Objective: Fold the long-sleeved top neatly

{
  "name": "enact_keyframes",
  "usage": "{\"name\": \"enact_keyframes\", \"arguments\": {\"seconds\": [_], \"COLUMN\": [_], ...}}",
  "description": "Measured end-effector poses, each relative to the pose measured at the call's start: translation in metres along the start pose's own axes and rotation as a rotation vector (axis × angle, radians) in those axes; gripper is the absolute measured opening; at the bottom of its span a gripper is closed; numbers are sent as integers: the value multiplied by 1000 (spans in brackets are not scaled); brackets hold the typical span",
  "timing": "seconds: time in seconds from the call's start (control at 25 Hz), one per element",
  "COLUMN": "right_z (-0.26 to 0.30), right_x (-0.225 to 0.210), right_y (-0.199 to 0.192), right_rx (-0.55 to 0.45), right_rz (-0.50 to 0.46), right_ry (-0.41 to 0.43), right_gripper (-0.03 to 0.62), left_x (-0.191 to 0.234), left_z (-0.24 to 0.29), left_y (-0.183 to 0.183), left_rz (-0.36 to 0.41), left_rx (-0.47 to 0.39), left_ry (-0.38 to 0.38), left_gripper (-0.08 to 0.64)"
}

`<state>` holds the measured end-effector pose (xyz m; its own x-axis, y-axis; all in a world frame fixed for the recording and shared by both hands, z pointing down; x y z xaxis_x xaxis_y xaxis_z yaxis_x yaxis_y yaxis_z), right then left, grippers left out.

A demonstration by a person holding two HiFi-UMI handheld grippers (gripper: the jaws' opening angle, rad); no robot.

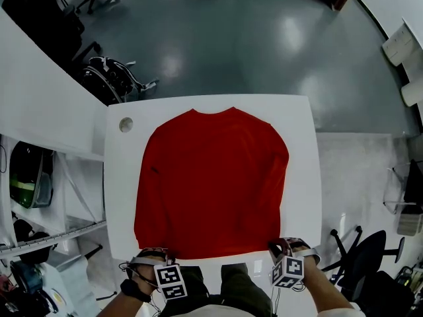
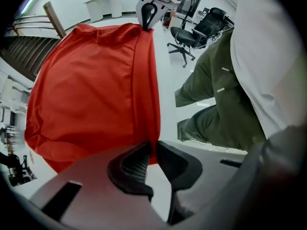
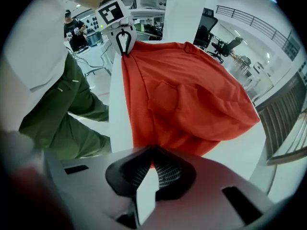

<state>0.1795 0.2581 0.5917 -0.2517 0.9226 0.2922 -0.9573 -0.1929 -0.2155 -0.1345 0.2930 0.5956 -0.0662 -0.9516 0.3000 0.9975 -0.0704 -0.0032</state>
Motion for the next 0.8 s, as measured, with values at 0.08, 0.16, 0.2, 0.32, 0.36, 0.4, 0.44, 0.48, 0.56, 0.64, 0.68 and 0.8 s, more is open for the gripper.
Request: {"name": "enact_keyframes", "arguments": {"seconds": [0.08, 0.16, 0.2, 0.32, 0.36, 0.4, 0.44, 0.48, 0.56, 0.64, 0.68, 0.8], "right_z": [-1, -1, -1, -1, 0, 0, 1, 2, 2, 2, 2, 2], "right_x": [5, 11, 15, 24, 26, 28, 28, 28, 28, 27, 27, 28], "right_y": [2, 7, 9, 18, 21, 23, 25, 27, 27, 27, 27, 29], "right_rx": [1, 0, -3, -6, -3, 1, 6, 12, 22, 31, 37, 60], "right_rz": [-6, -6, -2, 3, 5, 5, 5, 5, 16, 28, 27, 28], "right_ry": [13, 27, 34, 33, 28, 23, 18, 15, 15, 14, 11, 10], "right_gripper": [28, 28, 28, 28, 28, 28, 28, 28, 26, 26, 26, 26], "left_x": [-2, -4, -4, -1, -1, -1, -1, -1, -2, -1, -1, -1], "left_z": [1, 1, 2, 2, 1, 1, 2, 2, 2, 2, 1, -1], "left_y": [-4, -11, -15, -27, -30, -33, -35, -36, -38, -37, -37, -36], "left_rz": [2, -4, -12, -44, -50, -52, -55, -59, -71, -78, -83, -111], "left_rx": [5, 9, 7, -2, -1, 0, 0, -4, -16, -27, -34, -89], "left_ry": [-6, -11, -12, -14, -12, -11, -10, -9, -11, -16, -18, -30], "left_gripper": [52, 51, 51, 51, 51, 51, 51, 52, 51, 51, 52, 56]}}
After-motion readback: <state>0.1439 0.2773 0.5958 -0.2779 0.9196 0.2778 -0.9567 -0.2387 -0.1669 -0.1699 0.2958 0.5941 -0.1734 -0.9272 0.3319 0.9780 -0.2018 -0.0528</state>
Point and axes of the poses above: the fingertips, and each gripper's own axes: z forward along the fingers, x to its left, y out of its top, the point moved 3 cm from there along -z, backward along the fingers, and after that the axes turned 12 degrees about -y, right-handed, at the moved point
